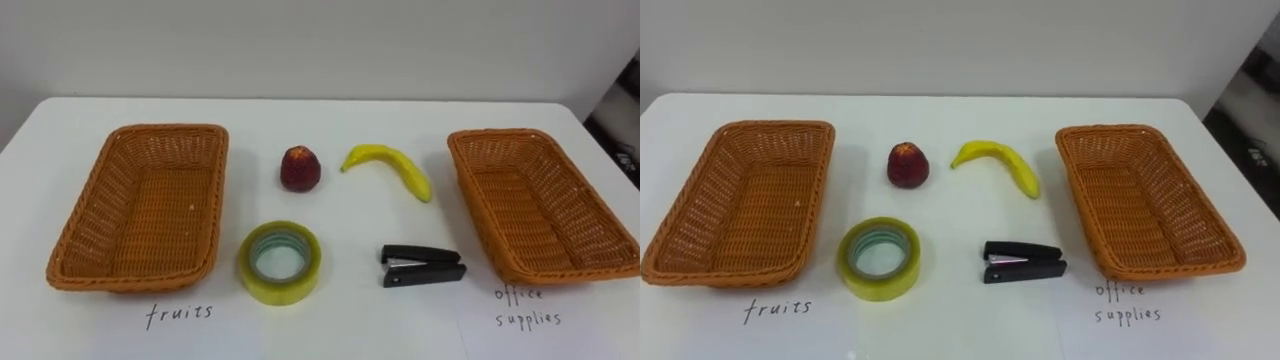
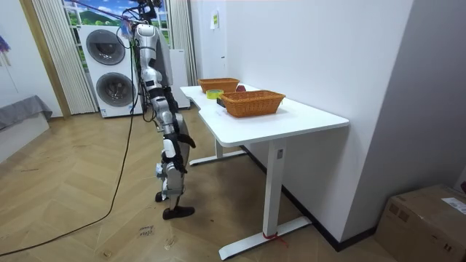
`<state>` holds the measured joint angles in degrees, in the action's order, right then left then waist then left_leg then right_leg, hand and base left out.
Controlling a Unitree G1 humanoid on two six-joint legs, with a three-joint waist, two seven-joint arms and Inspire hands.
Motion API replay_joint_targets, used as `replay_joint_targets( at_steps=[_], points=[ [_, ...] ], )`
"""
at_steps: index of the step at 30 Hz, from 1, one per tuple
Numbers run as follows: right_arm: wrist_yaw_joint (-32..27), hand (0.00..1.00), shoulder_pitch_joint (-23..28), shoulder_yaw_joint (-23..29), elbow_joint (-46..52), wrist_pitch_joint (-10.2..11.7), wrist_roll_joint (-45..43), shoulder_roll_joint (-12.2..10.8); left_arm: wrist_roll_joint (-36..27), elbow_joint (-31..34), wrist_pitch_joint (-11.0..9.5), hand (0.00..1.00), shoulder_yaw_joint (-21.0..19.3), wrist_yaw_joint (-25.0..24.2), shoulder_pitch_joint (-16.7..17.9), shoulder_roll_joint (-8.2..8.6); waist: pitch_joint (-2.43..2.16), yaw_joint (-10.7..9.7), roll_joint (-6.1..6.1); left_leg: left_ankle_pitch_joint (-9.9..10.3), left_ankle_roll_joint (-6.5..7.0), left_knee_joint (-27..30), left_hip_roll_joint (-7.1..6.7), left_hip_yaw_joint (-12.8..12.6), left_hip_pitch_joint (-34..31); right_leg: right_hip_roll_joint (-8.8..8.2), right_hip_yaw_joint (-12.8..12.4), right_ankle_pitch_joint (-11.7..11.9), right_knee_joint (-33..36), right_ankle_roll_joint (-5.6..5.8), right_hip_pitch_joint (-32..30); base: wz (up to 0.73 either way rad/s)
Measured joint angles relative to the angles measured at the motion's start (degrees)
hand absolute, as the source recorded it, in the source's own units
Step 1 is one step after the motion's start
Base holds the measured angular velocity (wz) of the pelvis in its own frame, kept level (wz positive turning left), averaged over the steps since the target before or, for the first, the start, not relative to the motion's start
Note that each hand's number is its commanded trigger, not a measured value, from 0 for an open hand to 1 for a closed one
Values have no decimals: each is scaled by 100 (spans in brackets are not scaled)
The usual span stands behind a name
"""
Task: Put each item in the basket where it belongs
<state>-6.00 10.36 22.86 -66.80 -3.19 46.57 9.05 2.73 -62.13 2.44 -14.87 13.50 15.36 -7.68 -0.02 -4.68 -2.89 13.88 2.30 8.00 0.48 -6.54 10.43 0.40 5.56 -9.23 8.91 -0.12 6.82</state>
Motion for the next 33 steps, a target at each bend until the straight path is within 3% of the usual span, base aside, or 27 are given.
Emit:
replay_joint_targets(
  at_steps=[12,16,22,26,33],
  points=[
    [-1750,0,-8,821,2217,377,89,201,30,214,-116,0,-18,138,119,-26,-24,-147,-71,-2,3,-27,-8,-129,-88,12,-86,-1,95,4,-200,-5],
    [-2380,0,16,865,2898,486,-11,248,32,413,-115,0,14,140,189,-42,-11,-155,-86,-2,3,-27,1,-129,-129,14,-95,-2,104,5,-219,0],
    [-2960,0,21,875,3563,498,-71,237,63,475,-114,0,36,100,218,-41,-27,-144,-101,-5,8,-48,-1,-197,-204,17,-204,-20,214,15,-374,-7],
    [-3174,0,21,914,4102,508,-639,232,75,475,-110,0,37,49,235,-20,-19,-161,-98,-5,9,-51,-9,-227,-205,12,-217,-21,232,16,-390,-5],
    [-3584,0,-19,923,5229,640,-896,245,72,491,-108,0,49,-20,234,-11,3,-113,-118,-6,9,-41,1,-232,-214,21,-220,-19,182,15,-383,0]
  ],
)
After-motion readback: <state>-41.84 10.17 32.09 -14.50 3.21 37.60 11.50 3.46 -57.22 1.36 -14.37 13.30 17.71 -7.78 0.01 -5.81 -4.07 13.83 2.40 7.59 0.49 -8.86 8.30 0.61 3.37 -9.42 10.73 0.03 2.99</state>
